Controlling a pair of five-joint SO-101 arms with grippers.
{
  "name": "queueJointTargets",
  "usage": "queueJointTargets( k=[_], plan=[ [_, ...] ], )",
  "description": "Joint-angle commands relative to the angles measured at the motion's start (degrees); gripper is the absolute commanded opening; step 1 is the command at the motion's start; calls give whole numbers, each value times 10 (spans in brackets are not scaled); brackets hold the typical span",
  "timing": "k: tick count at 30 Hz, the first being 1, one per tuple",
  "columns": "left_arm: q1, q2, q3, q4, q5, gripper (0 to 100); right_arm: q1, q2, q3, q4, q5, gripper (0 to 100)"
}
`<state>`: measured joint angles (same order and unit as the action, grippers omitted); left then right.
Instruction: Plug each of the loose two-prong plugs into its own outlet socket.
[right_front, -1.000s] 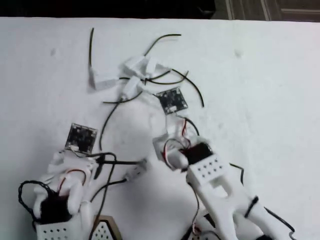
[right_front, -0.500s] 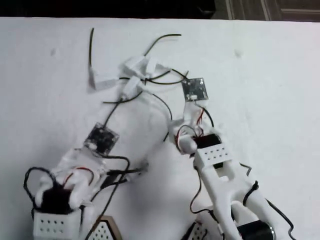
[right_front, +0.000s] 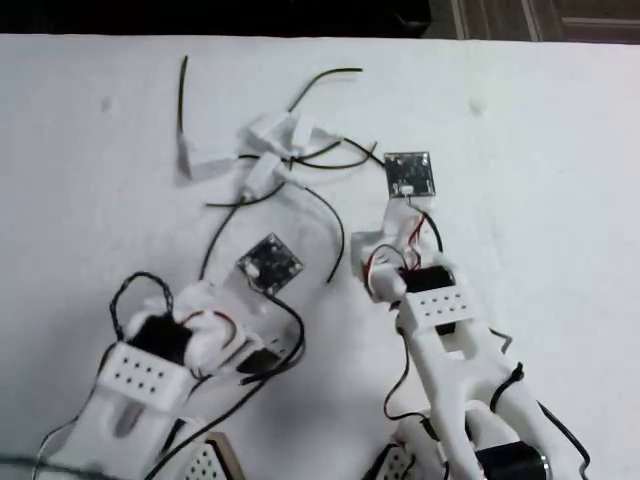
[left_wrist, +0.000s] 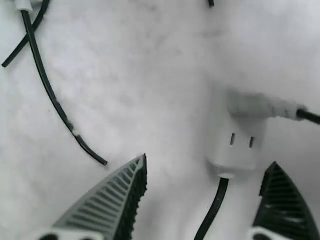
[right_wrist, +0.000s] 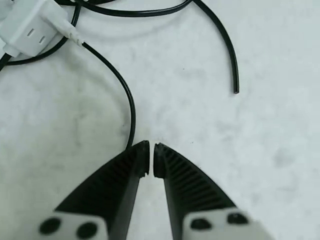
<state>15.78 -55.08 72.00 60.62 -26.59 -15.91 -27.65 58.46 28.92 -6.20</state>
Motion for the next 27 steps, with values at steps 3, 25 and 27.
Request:
queueJointTargets(
  k=[3, 25, 27],
  plan=[
    [27, 102, -24, -70, 4, 354, 7, -1, -7, -10, -4, 18],
    [48, 217, -126, -132, 4, 23, 48, -5, -20, -9, -5, 18],
    [13, 221, -170, -133, 5, 23, 51, -5, -21, -9, -5, 18]
  ],
)
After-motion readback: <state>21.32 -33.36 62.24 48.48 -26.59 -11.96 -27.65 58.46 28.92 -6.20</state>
